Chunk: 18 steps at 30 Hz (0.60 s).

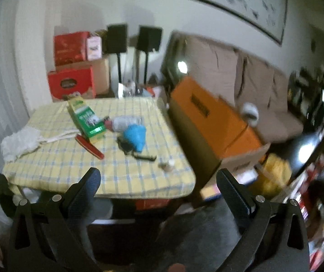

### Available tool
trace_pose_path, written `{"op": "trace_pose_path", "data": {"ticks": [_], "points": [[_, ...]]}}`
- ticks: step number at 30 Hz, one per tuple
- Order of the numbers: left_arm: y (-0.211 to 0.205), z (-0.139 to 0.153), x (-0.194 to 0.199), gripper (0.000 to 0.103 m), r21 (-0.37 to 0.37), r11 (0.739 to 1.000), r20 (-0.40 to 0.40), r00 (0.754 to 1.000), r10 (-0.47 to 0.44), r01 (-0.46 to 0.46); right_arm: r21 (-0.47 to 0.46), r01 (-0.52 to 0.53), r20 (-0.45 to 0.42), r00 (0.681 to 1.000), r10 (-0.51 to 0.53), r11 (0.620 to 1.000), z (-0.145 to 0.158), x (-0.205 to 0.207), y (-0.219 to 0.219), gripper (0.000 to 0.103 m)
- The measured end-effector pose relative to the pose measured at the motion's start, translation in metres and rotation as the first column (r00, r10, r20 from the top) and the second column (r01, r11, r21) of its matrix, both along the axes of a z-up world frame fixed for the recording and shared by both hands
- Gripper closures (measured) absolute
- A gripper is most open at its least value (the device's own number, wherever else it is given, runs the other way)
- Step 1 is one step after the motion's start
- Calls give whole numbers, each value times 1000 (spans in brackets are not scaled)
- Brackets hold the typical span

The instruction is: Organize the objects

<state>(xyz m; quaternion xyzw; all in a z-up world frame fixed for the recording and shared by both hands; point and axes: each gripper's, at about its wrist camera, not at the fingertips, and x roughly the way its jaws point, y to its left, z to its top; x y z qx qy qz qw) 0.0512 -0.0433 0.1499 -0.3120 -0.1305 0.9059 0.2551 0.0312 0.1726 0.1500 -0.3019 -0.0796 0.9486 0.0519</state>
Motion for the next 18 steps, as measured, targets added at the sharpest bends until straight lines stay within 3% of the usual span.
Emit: {"op": "trace_pose_path", "data": {"ticks": [2, 5, 7, 10, 15, 18], "points": [[-10, 18, 1, 0, 39, 999, -17, 1000, 8, -7, -33, -55, -83, 995, 52, 998, 25, 15, -3, 0], [-28, 64, 7, 0, 77, 996, -129, 990, 48, -39, -193, -189, -228, 963, 143, 963, 68, 36, 6, 0], [-39, 107, 19, 0, 79, 994, -245, 964, 98, -81, -183, -192, -302, 944, 131, 964, 96, 47, 7, 0], [-43, 162, 32, 0, 39, 995, -342, 934, 104, -96, -118, -197, -413, 901, 133, 973, 146, 67, -2, 0], [-38, 216, 33, 0, -19, 991, -363, 924, 118, -134, 5, -121, -369, 923, 115, 993, 193, 44, -33, 0], [-26, 224, 16, 0, -62, 993, -292, 953, 78, -100, 18, -133, -353, 927, 131, 991, 199, 6, -42, 0]]}}
